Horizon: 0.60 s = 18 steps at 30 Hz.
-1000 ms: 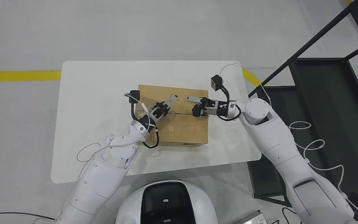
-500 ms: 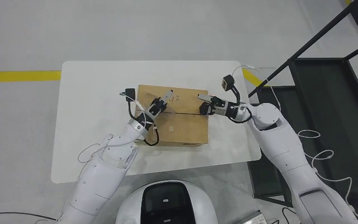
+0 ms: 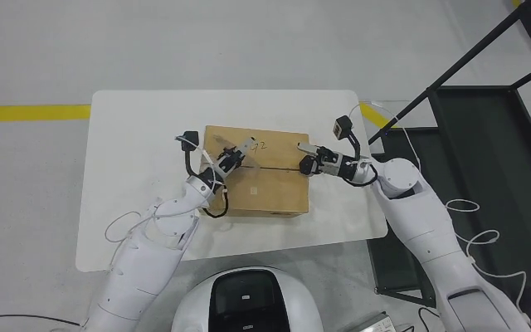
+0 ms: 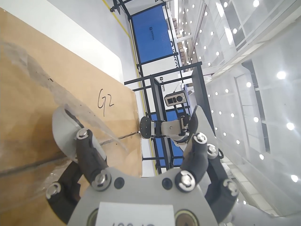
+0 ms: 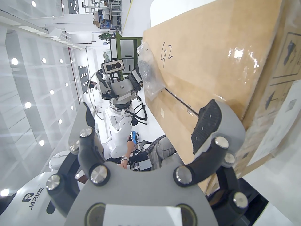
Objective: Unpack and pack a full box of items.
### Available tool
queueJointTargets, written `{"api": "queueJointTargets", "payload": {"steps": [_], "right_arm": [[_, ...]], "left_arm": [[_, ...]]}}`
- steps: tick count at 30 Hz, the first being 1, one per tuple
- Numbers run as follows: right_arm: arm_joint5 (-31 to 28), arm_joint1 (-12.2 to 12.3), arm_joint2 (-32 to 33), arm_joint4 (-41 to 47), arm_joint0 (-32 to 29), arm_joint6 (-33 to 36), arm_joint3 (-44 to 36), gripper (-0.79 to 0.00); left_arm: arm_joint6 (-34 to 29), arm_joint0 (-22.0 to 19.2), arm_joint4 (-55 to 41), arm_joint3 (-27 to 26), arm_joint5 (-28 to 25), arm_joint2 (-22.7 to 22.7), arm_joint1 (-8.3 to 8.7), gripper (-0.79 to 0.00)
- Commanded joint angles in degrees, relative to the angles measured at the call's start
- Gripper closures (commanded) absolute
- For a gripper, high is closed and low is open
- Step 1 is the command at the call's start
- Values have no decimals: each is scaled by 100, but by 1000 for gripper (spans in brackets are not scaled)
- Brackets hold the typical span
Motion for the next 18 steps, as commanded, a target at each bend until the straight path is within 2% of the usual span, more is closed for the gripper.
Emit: {"api": "queueJointTargets", "payload": {"steps": [1,2,4,6,12,18], "right_arm": [[7,-3,-7,2,2,14,10,-785],[6,-6,-13,14,4,25,17,-785],[3,-9,-17,15,11,40,36,-785],[8,-13,-26,19,23,66,67,-785],[12,-26,-58,26,69,124,146,-785],[2,-46,-108,30,126,151,229,-785]], "left_arm": [[7,-18,44,14,73,23,-9,-194],[1,-35,66,26,147,37,-16,-172],[-18,-66,142,36,245,56,-22,-46],[-36,-97,251,45,373,78,-28,0],[-167,-174,514,88,722,124,-39,0],[-277,-191,470,64,783,130,-58,0]]}}
